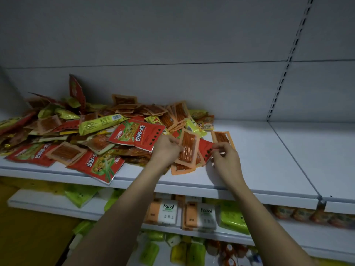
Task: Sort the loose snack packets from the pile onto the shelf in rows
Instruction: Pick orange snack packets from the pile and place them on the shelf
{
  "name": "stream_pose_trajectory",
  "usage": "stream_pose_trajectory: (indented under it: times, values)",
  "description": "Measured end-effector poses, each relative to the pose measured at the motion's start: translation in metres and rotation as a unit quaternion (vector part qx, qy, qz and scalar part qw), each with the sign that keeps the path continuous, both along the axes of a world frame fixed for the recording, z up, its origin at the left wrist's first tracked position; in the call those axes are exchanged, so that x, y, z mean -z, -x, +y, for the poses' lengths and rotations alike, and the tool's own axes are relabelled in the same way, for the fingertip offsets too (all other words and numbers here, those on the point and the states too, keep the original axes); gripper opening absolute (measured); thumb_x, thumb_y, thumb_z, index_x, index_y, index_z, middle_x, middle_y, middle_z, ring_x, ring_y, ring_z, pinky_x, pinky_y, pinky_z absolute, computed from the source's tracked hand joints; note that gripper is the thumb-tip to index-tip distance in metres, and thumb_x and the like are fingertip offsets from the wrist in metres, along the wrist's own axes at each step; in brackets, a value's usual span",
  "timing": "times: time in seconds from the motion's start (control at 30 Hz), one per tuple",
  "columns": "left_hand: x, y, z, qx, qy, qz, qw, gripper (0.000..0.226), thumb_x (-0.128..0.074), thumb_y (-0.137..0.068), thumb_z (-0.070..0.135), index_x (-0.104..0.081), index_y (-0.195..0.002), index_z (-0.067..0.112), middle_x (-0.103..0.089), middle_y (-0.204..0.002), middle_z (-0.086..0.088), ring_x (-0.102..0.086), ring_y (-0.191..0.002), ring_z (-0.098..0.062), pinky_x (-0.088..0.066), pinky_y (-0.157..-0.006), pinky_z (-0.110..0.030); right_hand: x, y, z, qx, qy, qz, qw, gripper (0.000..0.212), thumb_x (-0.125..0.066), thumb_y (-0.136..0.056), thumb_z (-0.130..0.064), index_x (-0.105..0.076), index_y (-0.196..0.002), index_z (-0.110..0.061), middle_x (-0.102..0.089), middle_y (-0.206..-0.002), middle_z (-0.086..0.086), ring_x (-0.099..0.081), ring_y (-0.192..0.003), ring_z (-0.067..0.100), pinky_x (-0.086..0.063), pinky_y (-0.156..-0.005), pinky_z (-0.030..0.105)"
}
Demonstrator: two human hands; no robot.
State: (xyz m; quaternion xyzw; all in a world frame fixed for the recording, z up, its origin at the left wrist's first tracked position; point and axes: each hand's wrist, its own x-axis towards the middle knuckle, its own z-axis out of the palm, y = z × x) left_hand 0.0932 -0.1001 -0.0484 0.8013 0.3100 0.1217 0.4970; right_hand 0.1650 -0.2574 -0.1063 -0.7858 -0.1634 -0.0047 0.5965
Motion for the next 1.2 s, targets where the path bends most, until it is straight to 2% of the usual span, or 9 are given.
stream_pose_trajectory:
  times: [0.17, 0.27, 0.37, 0.5, 0.67, 0.8, 0.9, 1.0, 1.2]
  values:
    - [-0.009, 0.026, 0.015, -0.044, 0.119, -0.105, 0.986, 0.009, -0.057, -0.100, 0.012, -0.059, -0.108, 0.016, -0.073, -0.104, -0.008, -0.074, -0.087, -0.020, -0.057, -0.065, -0.028, -0.013, -0.001, 0.019, -0.030, 0.060, -0.004, 0.998, 0.014, -0.051, -0.094, -0.009, -0.061, -0.103, -0.014, -0.062, -0.091, -0.003, -0.062, -0.086, 0.020, -0.051, -0.071, 0.033]
    - [-0.005, 0.041, 0.022, -0.073, 0.152, -0.153, 0.974, 0.012, -0.054, -0.102, 0.018, -0.062, -0.109, 0.018, -0.075, -0.099, -0.005, -0.075, -0.083, -0.017, -0.056, -0.069, -0.031, -0.016, 0.006, 0.038, -0.038, 0.137, -0.036, 0.989, 0.016, -0.060, -0.093, -0.020, -0.061, -0.106, -0.012, -0.060, -0.092, -0.002, -0.061, -0.091, 0.022, -0.052, -0.078, 0.040]
    - [-0.001, 0.049, 0.029, -0.090, 0.184, -0.192, 0.960, 0.016, -0.052, -0.103, 0.019, -0.066, -0.110, 0.016, -0.076, -0.097, -0.006, -0.075, -0.084, -0.019, -0.058, -0.073, -0.034, -0.013, 0.013, 0.048, -0.031, 0.192, -0.046, 0.980, 0.028, -0.065, -0.092, -0.034, -0.059, -0.108, -0.012, -0.066, -0.098, 0.002, -0.062, -0.093, 0.025, -0.049, -0.076, 0.037]
    - [0.005, 0.056, 0.042, -0.090, 0.203, -0.196, 0.955, 0.024, -0.045, -0.106, 0.019, -0.068, -0.106, 0.016, -0.074, -0.103, -0.013, -0.072, -0.088, -0.025, -0.058, -0.085, -0.047, -0.012, 0.017, 0.061, 0.013, 0.243, -0.041, 0.969, 0.032, -0.071, -0.088, -0.031, -0.057, -0.108, -0.011, -0.066, -0.102, 0.009, -0.062, -0.095, 0.032, -0.042, -0.071, 0.033]
    - [0.009, 0.065, 0.054, -0.043, 0.244, -0.216, 0.944, 0.021, -0.051, -0.105, 0.022, -0.067, -0.116, 0.015, -0.075, -0.107, -0.010, -0.074, -0.094, -0.022, -0.060, -0.082, -0.042, -0.015, 0.018, 0.072, 0.039, 0.280, 0.004, 0.959, 0.015, -0.073, -0.088, -0.025, -0.068, -0.098, -0.015, -0.069, -0.101, 0.007, -0.065, -0.095, 0.031, -0.052, -0.077, 0.039]
    - [0.011, 0.066, 0.061, -0.018, 0.249, -0.215, 0.944, 0.020, -0.059, -0.100, 0.013, -0.063, -0.119, 0.016, -0.074, -0.110, -0.009, -0.073, -0.099, -0.024, -0.059, -0.089, -0.050, -0.021, 0.018, 0.070, 0.041, 0.241, 0.008, 0.970, 0.006, -0.062, -0.095, -0.022, -0.063, -0.090, -0.018, -0.067, -0.096, 0.003, -0.060, -0.087, 0.024, -0.045, -0.070, 0.033]
    - [0.010, 0.066, 0.065, -0.012, 0.250, -0.221, 0.943, 0.023, -0.054, -0.102, 0.011, -0.061, -0.123, 0.017, -0.074, -0.109, -0.007, -0.073, -0.096, -0.020, -0.061, -0.084, -0.042, -0.035, 0.021, 0.056, 0.006, 0.072, 0.060, 0.996, 0.010, -0.059, -0.097, -0.015, -0.061, -0.087, -0.013, -0.068, -0.088, 0.003, -0.065, -0.083, 0.022, -0.053, -0.071, 0.035]
    - [0.009, 0.060, 0.062, 0.012, 0.255, -0.227, 0.940, 0.025, -0.047, -0.105, 0.013, -0.061, -0.124, 0.022, -0.074, -0.110, -0.003, -0.074, -0.095, -0.019, -0.062, -0.078, -0.037, -0.050, 0.029, 0.041, -0.019, -0.043, 0.103, 0.994, 0.015, -0.057, -0.097, -0.004, -0.058, -0.084, -0.012, -0.064, -0.076, 0.008, -0.056, -0.057, 0.016, -0.043, -0.045, 0.024]
    - [0.009, 0.049, 0.042, 0.096, 0.286, -0.231, 0.925, 0.026, -0.050, -0.104, 0.025, -0.059, -0.128, 0.024, -0.075, -0.112, -0.001, -0.074, -0.100, -0.018, -0.062, -0.080, -0.041, -0.065, 0.037, 0.056, -0.034, -0.056, 0.090, 0.994, 0.007, -0.057, -0.098, -0.010, -0.061, -0.092, -0.009, -0.066, -0.077, 0.009, -0.058, -0.048, 0.009, -0.043, -0.043, 0.022]
